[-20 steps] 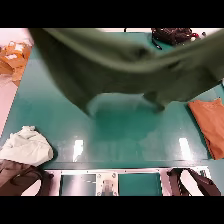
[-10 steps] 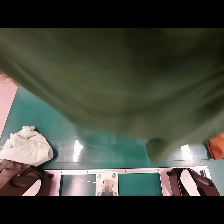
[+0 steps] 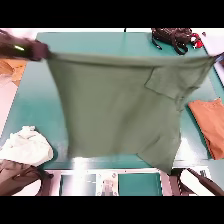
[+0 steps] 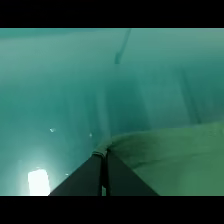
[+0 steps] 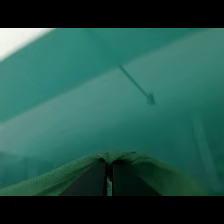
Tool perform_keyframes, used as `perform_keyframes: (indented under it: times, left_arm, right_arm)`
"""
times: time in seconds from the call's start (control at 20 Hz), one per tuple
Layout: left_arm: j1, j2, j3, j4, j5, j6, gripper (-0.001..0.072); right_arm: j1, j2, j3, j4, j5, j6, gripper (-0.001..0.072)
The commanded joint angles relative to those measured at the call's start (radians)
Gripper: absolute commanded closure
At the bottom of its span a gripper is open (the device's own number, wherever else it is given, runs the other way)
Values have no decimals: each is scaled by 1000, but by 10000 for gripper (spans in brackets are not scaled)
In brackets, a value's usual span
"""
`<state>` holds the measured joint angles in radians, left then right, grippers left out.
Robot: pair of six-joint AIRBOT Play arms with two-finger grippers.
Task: Fold the shirts.
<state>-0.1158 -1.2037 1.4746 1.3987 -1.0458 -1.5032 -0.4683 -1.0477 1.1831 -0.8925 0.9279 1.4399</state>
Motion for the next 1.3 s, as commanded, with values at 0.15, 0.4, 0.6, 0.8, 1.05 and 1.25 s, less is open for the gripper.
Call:
perform_keyframes:
  times: [0.15, 0.4, 0.6, 0.8, 1.05, 1.25]
  left_arm:
    - [1, -410, -66, -102, 243, 20, 687]
    - [1, -463, -60, -198, 459, 20, 688]
    - [1, -463, 2, -206, 544, 20, 688]
    - [1, -463, 46, -206, 566, 20, 688]
    - [2, -463, 47, -193, 515, 21, 688]
    - [1, -464, 37, -100, 275, 20, 688]
  right_arm:
    - [-1, -512, 24, 246, -117, -203, 686]
    - [6, -748, 272, 332, -97, -203, 686]
    - [44, -805, 440, 333, -105, -203, 686]
    - [80, -825, 511, 332, -161, -203, 686]
    - [80, -827, 517, 274, -128, -211, 687]
    - [41, -827, 517, 9, 69, -154, 687]
